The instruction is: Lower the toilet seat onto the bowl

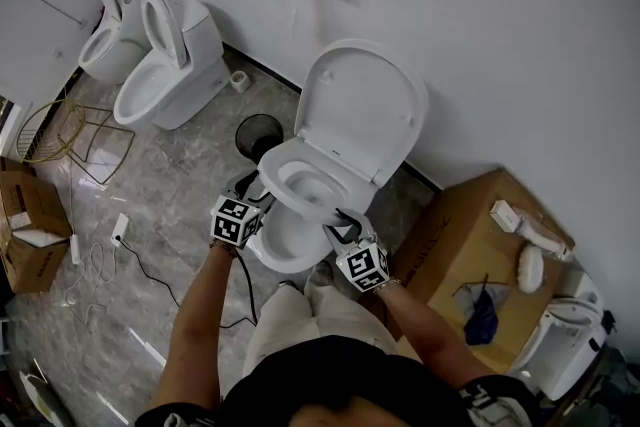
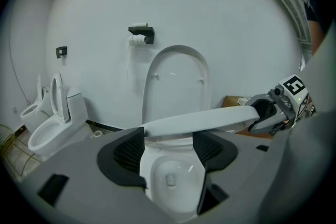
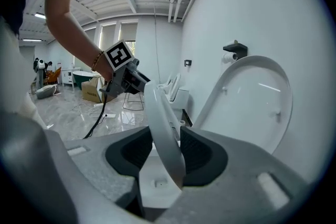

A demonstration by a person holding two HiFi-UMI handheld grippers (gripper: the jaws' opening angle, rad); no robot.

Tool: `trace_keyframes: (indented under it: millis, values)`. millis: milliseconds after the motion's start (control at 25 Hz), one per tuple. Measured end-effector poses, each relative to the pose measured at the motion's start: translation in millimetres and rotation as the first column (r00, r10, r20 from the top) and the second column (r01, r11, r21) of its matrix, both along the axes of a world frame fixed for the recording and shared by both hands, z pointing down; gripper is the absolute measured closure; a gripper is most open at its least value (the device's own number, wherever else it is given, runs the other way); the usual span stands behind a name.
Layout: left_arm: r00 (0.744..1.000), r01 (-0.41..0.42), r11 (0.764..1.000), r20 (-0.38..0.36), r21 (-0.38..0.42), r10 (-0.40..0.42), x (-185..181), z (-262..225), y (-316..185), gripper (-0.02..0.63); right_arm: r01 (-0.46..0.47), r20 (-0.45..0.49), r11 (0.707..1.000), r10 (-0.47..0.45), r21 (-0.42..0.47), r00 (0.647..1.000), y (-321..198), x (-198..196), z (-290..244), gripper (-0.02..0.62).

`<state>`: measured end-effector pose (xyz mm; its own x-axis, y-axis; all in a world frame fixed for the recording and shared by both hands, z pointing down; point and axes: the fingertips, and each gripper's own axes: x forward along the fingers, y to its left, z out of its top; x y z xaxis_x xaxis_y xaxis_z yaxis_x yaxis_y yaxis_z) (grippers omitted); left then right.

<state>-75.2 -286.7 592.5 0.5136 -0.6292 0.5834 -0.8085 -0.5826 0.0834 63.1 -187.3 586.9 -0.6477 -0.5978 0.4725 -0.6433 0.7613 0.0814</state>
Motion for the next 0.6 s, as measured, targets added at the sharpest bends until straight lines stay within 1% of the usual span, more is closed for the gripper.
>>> trace_keyframes:
  millis: [200, 360, 480, 600]
  values:
    - [1.000, 0.020, 1.000, -0.004, -0.024, -0.020, -7.5, 8.0, 13.7, 0.321, 0.003, -0.023, 1.000, -0.003, 0.002, 1.000, 12.2, -7.2, 8.7, 0.439]
    - [1.000, 0.008, 1.000, 0.008, -0.029, -0.008, -16.1, 14.3, 24.9, 0.322, 0.017, -0.043, 1.000, -0.017, 0.003, 0.999, 23.1, -16.1, 16.5, 0.436]
    - [1.000, -0.005, 0.998, 0.028, -0.061, 0.007, -22.3, 25.0, 34.4, 0.322, 0.020, -0.066, 1.000, -0.020, 0.005, 0.998, 30.8, -21.7, 25.0, 0.435]
    - [0.999, 0.001, 0.995, 0.049, -0.098, 0.004, -27.9, 33.2, 44.1, 0.331, -0.002, -0.083, 1.000, 0.002, 0.005, 0.997, 38.0, -26.7, 32.1, 0.432]
